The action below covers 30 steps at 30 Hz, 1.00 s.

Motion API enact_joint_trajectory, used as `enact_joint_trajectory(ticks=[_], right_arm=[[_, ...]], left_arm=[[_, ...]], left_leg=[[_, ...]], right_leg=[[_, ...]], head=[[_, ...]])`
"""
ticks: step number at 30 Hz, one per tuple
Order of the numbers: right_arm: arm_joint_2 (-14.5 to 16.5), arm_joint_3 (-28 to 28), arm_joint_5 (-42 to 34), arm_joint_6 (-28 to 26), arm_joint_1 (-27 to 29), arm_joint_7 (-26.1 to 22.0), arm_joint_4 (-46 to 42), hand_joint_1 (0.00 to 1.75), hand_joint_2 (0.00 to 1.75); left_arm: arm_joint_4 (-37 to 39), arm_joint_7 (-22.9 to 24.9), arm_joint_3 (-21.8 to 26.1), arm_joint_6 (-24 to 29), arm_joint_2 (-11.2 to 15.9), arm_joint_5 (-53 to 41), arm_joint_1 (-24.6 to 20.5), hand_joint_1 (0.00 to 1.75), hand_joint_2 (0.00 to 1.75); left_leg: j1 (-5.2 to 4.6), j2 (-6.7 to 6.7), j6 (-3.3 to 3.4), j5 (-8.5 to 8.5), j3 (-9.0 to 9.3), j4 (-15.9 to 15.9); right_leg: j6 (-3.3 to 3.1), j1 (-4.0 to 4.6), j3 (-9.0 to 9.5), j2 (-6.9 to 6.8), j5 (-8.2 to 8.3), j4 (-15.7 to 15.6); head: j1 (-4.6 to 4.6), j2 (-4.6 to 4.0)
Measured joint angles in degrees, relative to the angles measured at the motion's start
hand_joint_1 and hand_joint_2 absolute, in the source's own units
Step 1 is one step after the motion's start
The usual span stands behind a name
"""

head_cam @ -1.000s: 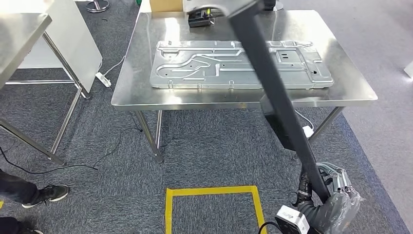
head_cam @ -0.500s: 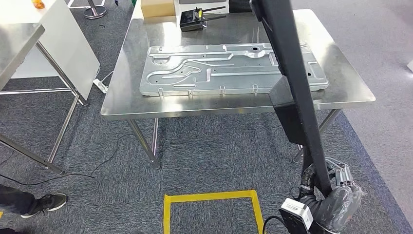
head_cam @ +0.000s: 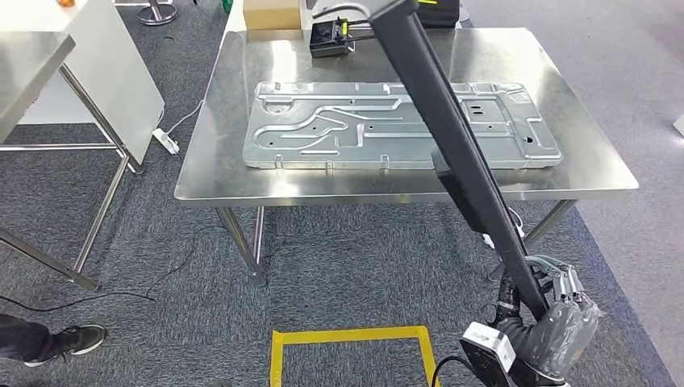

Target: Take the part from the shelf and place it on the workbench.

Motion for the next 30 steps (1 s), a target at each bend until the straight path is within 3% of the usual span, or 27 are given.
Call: enact_joint_trajectory(ticks=[2, 3, 7, 9, 11, 12, 13, 14, 16, 17, 19, 22, 24, 27, 28, 29, 30], right_arm=[[-0.1, 0.0, 0.0, 0.0, -0.2, 0.0, 0.1, 1.75, 1.75], [-0.1, 0.0, 0.0, 0.0, -0.3, 0.0, 0.1, 1.75, 1.75], [-0.3, -0.1, 0.1, 0.0, -0.5, 0.1, 0.1, 1.75, 1.75], [-0.3, -0.2, 0.2, 0.0, -0.8, 0.3, 0.1, 1.75, 1.75], [-0.4, -0.2, 0.3, 0.0, -1.2, 0.4, 0.1, 1.75, 1.75], [-0.4, -0.2, 0.4, 0.0, -1.2, 0.5, 0.1, 1.75, 1.75], [-0.4, -0.3, 0.5, 0.0, -1.3, 0.5, 0.1, 1.75, 1.75], [-0.5, -0.3, 0.6, 0.0, -1.3, 0.6, 0.1, 1.75, 1.75], [-0.5, -0.4, 0.7, 0.0, -1.4, 0.8, 0.2, 1.75, 1.75], [-0.6, -0.5, 0.8, 0.0, -1.5, 0.9, 0.2, 1.75, 1.75], [-0.7, -0.6, 0.8, 0.0, -1.8, 1.0, 0.2, 1.75, 1.75], [-0.8, -0.7, 0.8, 0.0, -2.0, 1.1, 0.3, 1.75, 1.75], [-0.9, -0.7, 0.8, 0.0, -2.2, 1.1, 0.3, 1.75, 1.75], [-1.2, -0.7, 0.7, 0.0, -2.1, 1.1, 0.3, 1.75, 1.75], [-1.3, -0.7, 0.6, 0.0, -2.1, 1.1, 0.3, 1.75, 1.75], [-1.4, -0.8, 0.6, 0.0, -2.0, 1.1, 0.3, 1.75, 1.75], [-1.5, -0.8, 0.6, 0.0, -2.0, 1.1, 0.3, 1.75, 1.75]], left_arm=[[0.0, 0.0, 0.0, 0.0, 0.0, -0.1, 0.0, 0.00, 1.75], [0.0, 0.0, 0.0, 0.0, 0.0, -0.1, -0.1, 0.00, 1.75], [0.0, 0.0, 0.0, 0.0, 0.0, -0.4, -0.3, 0.00, 1.75], [0.0, 0.0, 0.0, 0.0, 0.0, -0.5, -0.4, 0.00, 1.75], [0.0, 0.1, 0.0, 0.0, 0.0, -0.6, -0.3, 0.00, 1.75], [0.0, 0.1, 0.0, 0.0, 0.0, -0.6, -0.2, 0.00, 1.75], [0.0, 0.1, 0.0, 0.0, 0.0, -0.6, -0.1, 0.00, 1.75], [0.0, 0.2, 0.0, 0.0, 0.0, -0.6, 0.0, 0.00, 1.75], [0.0, 0.2, 0.0, 0.0, 0.1, -0.7, 0.0, 0.00, 1.75], [0.0, 0.2, 0.0, 0.0, 0.1, -0.7, 0.0, 0.00, 1.75], [0.0, 0.2, 0.0, 0.0, 0.1, -0.8, -0.2, 0.00, 1.75], [0.0, 0.2, 0.0, 0.0, 0.2, -0.8, -0.2, 0.00, 1.75], [0.0, 0.3, 0.0, 0.0, 0.1, -0.8, -0.2, 0.00, 1.75], [0.0, 0.3, 0.0, 0.0, 0.1, -0.9, -0.3, 0.00, 1.75], [0.0, 0.3, 0.0, 0.0, 0.1, -1.0, -0.3, 0.00, 1.75], [0.0, 0.3, 0.0, -0.1, 0.1, -1.0, -0.2, 0.00, 1.75], [0.0, 0.3, 0.0, -0.1, 0.1, -1.0, -0.2, 0.00, 1.75]], left_leg=[[-0.18, -0.08, -0.61, -0.97, 0.70, 0.2], [-0.27, -0.08, -0.95, -1.33, 0.85, 0.2], [-0.25, 0.08, -2.19, -2.40, 1.30, 0.7], [-0.08, 0.09, -2.77, -4.49, -0.95, 5.6], [0.06, 0.09, -3.16, -6.77, -5.70, 13.3], [0.12, 0.09, -3.26, -6.75, -7.76, 15.8], [0.17, 0.10, -3.29, -5.69, -8.99, 16.5], [0.19, 0.10, -3.21, -3.58, -9.19, 15.0], [0.12, 0.09, -2.72, 1.55, -7.40, 8.3], [-0.05, 0.11, -2.35, 2.97, -6.20, 5.1], [-0.45, 0.20, -1.55, 2.99, -4.94, 2.0], [-0.38, 0.15, -0.45, 2.19, -3.79, 0.7], [-0.20, 0.08, 0.19, 1.94, -2.67, 0.2], [-0.26, 0.08, 0.58, 1.00, -1.69, 0.2], [-0.27, 0.05, 0.53, 0.59, -1.22, 0.2], [-0.24, 0.02, 0.42, 0.11, -0.60, 0.2], [-0.20, 0.00, 0.26, -0.43, 0.17, 0.2]], right_leg=[[-0.46, 0.17, 2.47, -0.18, 2.97, -6.3], [-0.78, 0.32, 3.13, -0.20, 3.19, -7.8], [-2.20, 0.24, 4.14, 0.10, 2.27, -8.7], [-2.90, 0.05, 5.02, -0.01, 1.90, -9.1], [-3.28, 0.10, 5.67, -0.08, 1.29, -9.2], [-3.31, 0.13, 6.07, -0.01, 0.92, -9.2], [-3.29, 0.15, 6.54, 0.08, 0.51, -9.2], [-3.22, 0.15, 7.15, 0.17, 0.07, -9.2], [-2.94, 0.15, 8.36, 0.28, -0.89, -9.2], [-2.64, 0.22, 8.76, 0.33, -1.38, -9.2], [-1.87, 0.33, 9.21, 0.34, -1.90, -9.2], [-0.87, 0.31, 9.71, 0.16, -2.03, -8.3], [-0.45, 0.16, 7.73, 0.08, -3.75, -4.5], [0.01, 0.08, 1.12, 0.07, -7.11, 4.9], [0.08, 0.04, -0.33, 0.07, -6.83, 6.0], [0.13, 0.00, -0.85, 0.05, -5.37, 5.0], [0.14, -0.03, -0.40, 0.00, -2.78, 2.1]], head=[[0.01, 0.01], [0.01, 0.01], [-0.10, 0.00], [-0.19, 0.00], [-0.24, 0.00], [-0.23, 0.00], [-0.24, 0.00], [-0.24, 0.00], [-0.23, 0.00], [-0.22, 0.00], [-0.24, 0.00], [-0.24, 0.00], [-0.22, 0.00], [-0.20, 0.00], [-0.21, 0.00], [-0.20, 0.00], [-0.20, 0.00]])
